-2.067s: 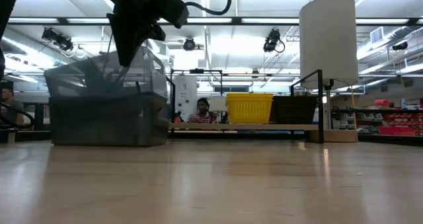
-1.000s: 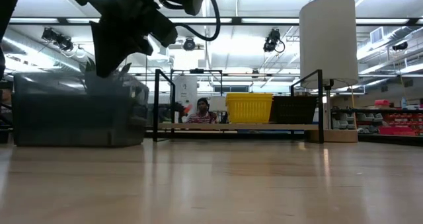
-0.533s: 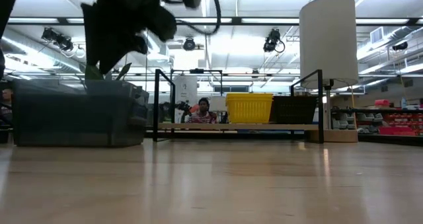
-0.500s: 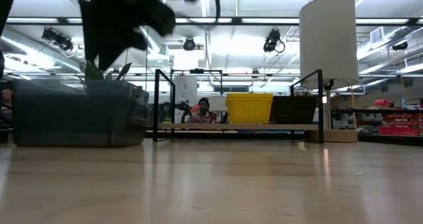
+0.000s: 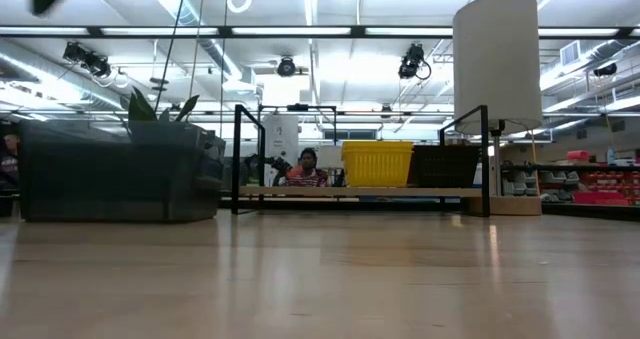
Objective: Stack baskets on shelf by color
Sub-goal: Stack the bottom gray bin on the top gray bin
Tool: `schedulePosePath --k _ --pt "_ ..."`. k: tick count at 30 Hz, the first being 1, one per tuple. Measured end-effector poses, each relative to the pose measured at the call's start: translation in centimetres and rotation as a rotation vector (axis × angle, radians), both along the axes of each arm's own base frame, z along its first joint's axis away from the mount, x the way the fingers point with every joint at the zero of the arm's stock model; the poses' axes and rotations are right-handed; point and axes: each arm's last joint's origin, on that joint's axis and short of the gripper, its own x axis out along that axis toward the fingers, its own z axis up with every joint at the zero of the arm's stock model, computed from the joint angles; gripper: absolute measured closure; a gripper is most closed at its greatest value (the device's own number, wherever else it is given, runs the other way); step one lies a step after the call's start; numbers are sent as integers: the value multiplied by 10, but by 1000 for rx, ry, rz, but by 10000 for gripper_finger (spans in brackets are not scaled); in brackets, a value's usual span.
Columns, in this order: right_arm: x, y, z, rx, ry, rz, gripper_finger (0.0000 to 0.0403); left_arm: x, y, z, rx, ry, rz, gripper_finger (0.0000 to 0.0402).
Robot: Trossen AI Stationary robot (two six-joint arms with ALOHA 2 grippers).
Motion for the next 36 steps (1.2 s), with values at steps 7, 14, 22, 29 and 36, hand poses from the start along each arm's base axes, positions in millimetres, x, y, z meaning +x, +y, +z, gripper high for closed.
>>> schedulePosePath --k 7,14,22,29,36 --pt "0 0 0 8 -1 0 249 -31 -42 -1 33 -6 -274 283" --pt "0 -1 0 9 -3 -5 249 -76 -84 -16 78 0 -528 270" --pt "2 -4 0 10 -4 -23 249 -98 -99 -30 143 -22 -618 227" --pt "3 -7 1 10 -6 -36 249 -75 -81 -51 183 39 -518 240" --pt "3 -7 1 1 -5 -32 249 -54 -71 -76 58 -29 -655 276"
